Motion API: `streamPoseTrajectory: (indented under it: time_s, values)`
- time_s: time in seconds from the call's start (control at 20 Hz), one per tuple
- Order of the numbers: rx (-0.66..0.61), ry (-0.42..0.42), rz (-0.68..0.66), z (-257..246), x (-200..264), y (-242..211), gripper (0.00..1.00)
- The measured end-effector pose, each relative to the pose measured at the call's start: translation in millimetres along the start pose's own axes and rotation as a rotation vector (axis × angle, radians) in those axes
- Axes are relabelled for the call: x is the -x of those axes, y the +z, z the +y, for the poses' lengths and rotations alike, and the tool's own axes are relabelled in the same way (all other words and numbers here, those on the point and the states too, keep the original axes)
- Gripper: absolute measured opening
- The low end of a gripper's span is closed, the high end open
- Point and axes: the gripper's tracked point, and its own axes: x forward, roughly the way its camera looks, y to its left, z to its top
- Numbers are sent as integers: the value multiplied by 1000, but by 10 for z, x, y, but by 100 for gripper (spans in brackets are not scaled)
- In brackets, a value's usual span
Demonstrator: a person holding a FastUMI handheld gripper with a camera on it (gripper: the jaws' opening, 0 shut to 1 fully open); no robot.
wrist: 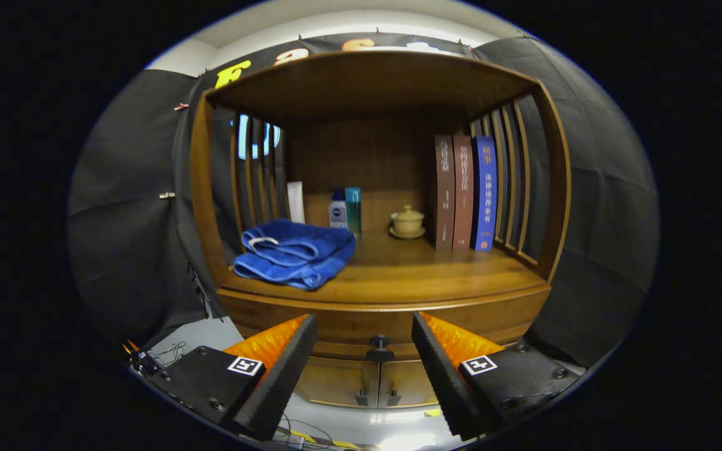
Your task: Pull open the drawer, take out the items inside it, and place them on the countertop above the cabinet.
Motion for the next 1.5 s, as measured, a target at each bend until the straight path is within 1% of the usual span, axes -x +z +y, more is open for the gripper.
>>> streamPoseTrajectory:
  time_s: [0.15, 0.25, 0.4, 0.5, 0.55, 0.65, 0.7, 0.75, 0.8, 0.85, 0.9, 0.95, 1.2, 1.5]
  values:
    - [-9, -11, 83, -30, -273, -360, 98]
    - [-22, -15, 134, -70, -405, -528, 92]
    - [-30, -24, 185, -111, -600, -720, 86]
    - [-21, -48, 217, -174, -729, -846, 74]
    - [-29, -48, 218, -192, -782, -876, 69]
    - [-38, -54, 247, -200, -790, -921, 57]
    - [-37, -51, 259, -190, -849, -1002, 57]
    - [-34, -50, 260, -215, -726, -907, 48]
    - [-26, -57, 256, -202, -785, -927, 47]
    - [-28, -56, 258, -206, -807, -938, 43]
    - [-33, -57, 259, -204, -788, -958, 36]
    - [-33, -58, 266, -203, -840, -1003, 27]
    - [-31, -57, 270, -197, -717, -971, 27]
    - [-26, -57, 291, -159, -357, -1071, 27]
